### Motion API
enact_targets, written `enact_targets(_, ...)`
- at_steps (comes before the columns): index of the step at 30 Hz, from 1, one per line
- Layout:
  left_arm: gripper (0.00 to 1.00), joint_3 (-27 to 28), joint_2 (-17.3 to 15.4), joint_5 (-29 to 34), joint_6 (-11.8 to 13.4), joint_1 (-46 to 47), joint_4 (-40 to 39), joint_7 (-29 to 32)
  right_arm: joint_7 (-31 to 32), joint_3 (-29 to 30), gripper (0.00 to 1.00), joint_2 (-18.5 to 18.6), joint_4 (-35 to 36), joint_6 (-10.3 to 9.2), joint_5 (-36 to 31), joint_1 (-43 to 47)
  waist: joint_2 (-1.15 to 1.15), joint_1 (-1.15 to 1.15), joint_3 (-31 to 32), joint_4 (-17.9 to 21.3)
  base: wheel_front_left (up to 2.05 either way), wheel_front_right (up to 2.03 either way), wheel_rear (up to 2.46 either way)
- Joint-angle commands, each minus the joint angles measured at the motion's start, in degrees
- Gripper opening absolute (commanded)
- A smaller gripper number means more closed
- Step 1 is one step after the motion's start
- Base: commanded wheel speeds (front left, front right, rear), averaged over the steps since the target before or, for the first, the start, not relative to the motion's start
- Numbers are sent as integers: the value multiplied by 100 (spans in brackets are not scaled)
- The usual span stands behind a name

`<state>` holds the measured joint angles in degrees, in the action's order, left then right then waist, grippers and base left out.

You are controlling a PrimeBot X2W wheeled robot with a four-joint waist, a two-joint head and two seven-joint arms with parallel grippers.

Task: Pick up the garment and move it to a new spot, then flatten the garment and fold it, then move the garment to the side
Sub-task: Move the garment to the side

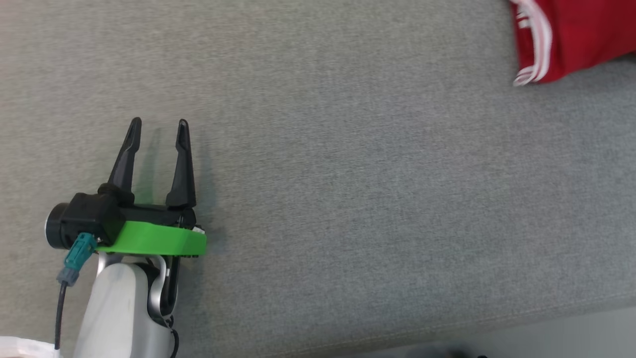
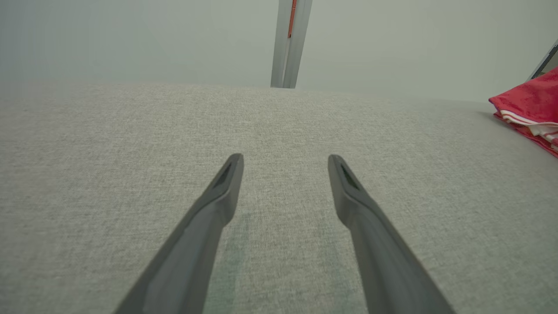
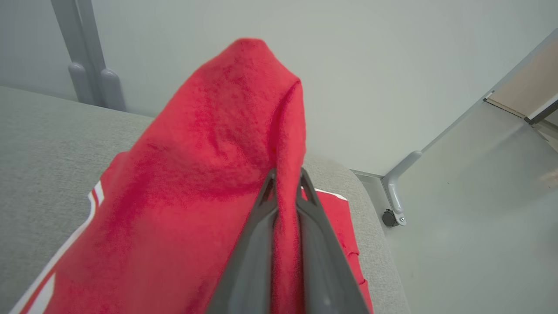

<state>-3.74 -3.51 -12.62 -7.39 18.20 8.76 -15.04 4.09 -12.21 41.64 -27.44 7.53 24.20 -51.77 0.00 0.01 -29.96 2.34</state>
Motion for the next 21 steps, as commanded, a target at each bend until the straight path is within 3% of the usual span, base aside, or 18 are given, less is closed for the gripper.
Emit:
enact_targets(1,100,11,-95,80,-13,104,-35,-16,127,72,0,36,88,-7,115,-112,0,-1,-298,343,0,0,0)
enact_targets(5,100,-96,-153,92,-14,175,-89,-15,508,235,0,409,131,-7,248,-284,0,-1,-401,369,0,0,0)
enact_targets(10,100,-265,-245,50,-14,277,-137,-14,693,293,0,698,-342,-7,180,-575,0,-1,-580,256,0,0,0)
enact_targets(16,100,-272,-312,34,-2,337,-140,-3,567,302,0,696,-1144,-8,-90,-882,0,-1,-743,140,0,0,0)
enact_targets(17,100,-263,-317,31,-2,335,-144,-3,517,314,14,692,-1271,-8,-172,-923,0,-1,-756,133,0,0,0)
enact_targets(18,100,-258,-317,31,-2,336,-150,-3,445,321,50,682,-1372,-8,-250,-976,0,-1,-767,127,0,0,0)
enact_targets(19,100,-251,-313,33,-2,338,-150,-3,355,328,100,658,-1489,-8,-326,-1040,0,-1,-779,119,0,0,0)
enact_targets(21,100,-233,-307,38,-2,340,-146,-3,181,330,100,610,-1665,-7,-502,-1140,0,-1,-788,114,0,0,0)
